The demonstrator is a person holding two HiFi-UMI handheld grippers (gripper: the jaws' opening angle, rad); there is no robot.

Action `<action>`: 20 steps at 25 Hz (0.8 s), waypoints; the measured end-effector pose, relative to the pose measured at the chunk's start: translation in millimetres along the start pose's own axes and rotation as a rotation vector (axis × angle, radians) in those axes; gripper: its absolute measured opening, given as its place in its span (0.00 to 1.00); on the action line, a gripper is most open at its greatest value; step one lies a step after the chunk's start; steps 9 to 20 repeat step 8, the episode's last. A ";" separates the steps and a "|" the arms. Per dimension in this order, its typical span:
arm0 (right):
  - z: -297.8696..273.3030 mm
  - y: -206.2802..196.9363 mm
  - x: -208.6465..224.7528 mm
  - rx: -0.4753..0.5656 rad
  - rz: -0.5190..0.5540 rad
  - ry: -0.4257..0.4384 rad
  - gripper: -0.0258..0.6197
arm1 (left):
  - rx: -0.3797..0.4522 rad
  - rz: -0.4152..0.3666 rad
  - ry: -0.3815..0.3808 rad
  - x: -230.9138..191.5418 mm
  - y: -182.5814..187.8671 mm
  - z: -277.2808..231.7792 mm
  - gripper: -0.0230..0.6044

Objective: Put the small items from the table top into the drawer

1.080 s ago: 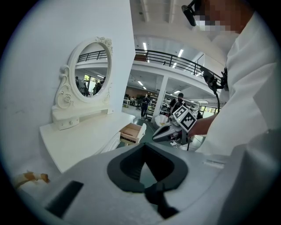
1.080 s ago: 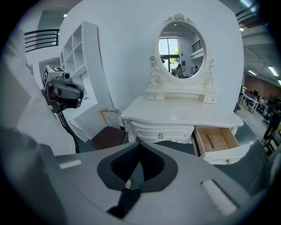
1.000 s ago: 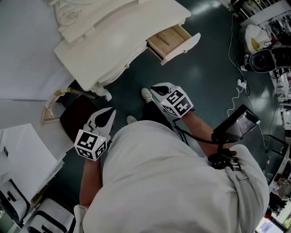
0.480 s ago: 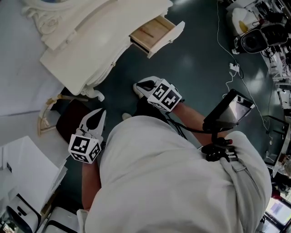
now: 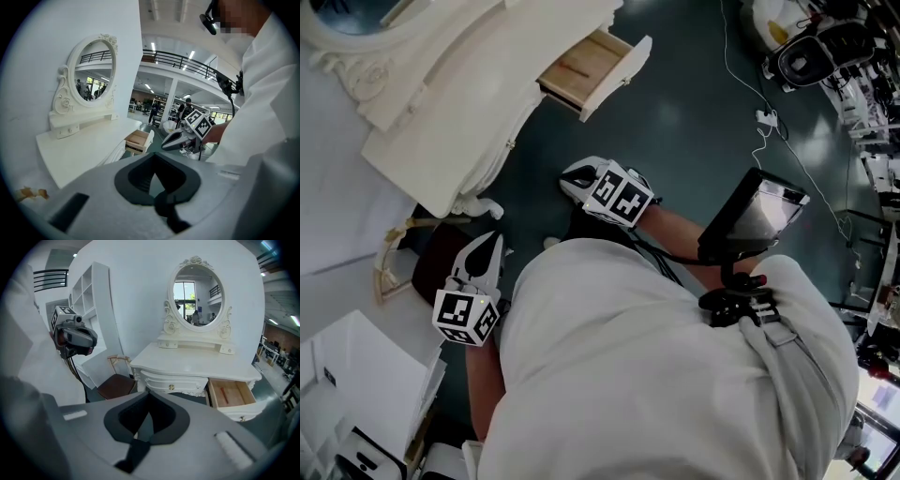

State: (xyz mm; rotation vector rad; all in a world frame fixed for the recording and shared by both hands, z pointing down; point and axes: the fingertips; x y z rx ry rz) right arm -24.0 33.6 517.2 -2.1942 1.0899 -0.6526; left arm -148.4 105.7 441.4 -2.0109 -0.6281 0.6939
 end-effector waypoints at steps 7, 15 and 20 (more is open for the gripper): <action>0.2 3.5 4.7 0.000 -0.003 -0.007 0.04 | -0.005 -0.010 -0.010 -3.5 5.8 -2.6 0.04; -0.2 4.2 5.0 0.000 -0.002 -0.006 0.04 | -0.006 -0.010 -0.008 -4.2 6.5 -2.4 0.04; -0.2 4.2 5.0 0.000 -0.002 -0.006 0.04 | -0.006 -0.010 -0.008 -4.2 6.5 -2.4 0.04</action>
Point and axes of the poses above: the fingertips, and each gripper's own axes: z backward along the fingers, x to its right, y out of its top, and after that the axes turned 5 degrees about -z, right-handed
